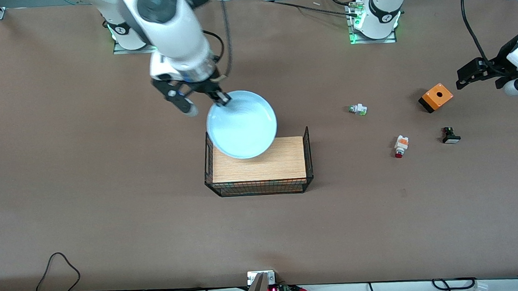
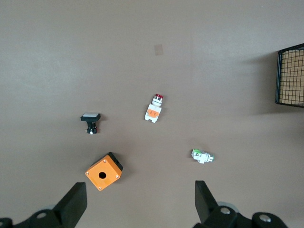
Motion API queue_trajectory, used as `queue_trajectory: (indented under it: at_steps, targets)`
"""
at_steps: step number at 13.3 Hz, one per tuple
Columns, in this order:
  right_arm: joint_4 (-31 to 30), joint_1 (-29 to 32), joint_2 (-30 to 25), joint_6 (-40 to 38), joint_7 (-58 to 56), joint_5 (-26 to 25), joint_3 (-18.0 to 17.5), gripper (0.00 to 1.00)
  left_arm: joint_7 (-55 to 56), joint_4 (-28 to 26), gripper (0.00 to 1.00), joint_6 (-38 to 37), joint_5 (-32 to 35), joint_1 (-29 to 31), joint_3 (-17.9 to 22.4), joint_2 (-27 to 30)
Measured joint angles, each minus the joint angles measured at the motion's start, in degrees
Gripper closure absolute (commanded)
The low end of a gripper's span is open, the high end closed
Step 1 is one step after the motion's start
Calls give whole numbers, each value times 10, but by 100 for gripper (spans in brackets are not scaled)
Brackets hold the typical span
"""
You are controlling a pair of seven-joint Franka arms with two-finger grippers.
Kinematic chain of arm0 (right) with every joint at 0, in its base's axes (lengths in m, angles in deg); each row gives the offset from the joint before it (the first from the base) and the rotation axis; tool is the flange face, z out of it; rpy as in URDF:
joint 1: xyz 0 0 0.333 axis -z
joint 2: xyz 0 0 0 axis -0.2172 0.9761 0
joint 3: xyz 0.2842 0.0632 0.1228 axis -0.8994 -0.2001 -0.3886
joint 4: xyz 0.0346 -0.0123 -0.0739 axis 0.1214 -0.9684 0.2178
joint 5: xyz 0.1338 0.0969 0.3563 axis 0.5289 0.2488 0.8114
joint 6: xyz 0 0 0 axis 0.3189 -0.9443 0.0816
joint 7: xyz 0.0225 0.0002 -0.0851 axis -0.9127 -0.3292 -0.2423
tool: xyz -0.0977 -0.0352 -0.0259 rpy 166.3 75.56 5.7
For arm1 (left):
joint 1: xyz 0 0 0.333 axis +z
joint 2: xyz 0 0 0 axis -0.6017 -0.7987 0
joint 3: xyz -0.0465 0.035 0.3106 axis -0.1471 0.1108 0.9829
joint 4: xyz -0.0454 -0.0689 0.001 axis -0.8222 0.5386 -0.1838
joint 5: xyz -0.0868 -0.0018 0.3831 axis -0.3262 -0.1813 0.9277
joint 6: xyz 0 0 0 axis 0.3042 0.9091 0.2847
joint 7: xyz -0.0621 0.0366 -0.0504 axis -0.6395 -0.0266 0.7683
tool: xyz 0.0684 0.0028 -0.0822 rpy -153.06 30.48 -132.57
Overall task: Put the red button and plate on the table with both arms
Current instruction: 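Lift the blue plate out of the basket with the right gripper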
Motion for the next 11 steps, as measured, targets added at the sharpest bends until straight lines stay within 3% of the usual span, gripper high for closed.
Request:
queue_trajectory:
  at_steps: [6, 11]
  targets:
    - [-8, 130, -7, -17, -198, 31, 5, 100, 0, 3, 0, 5, 0, -2, -3, 1]
    - [-52, 277, 10, -38, -509, 65, 7, 100, 1, 5, 0, 5, 0, -3, -16, 4]
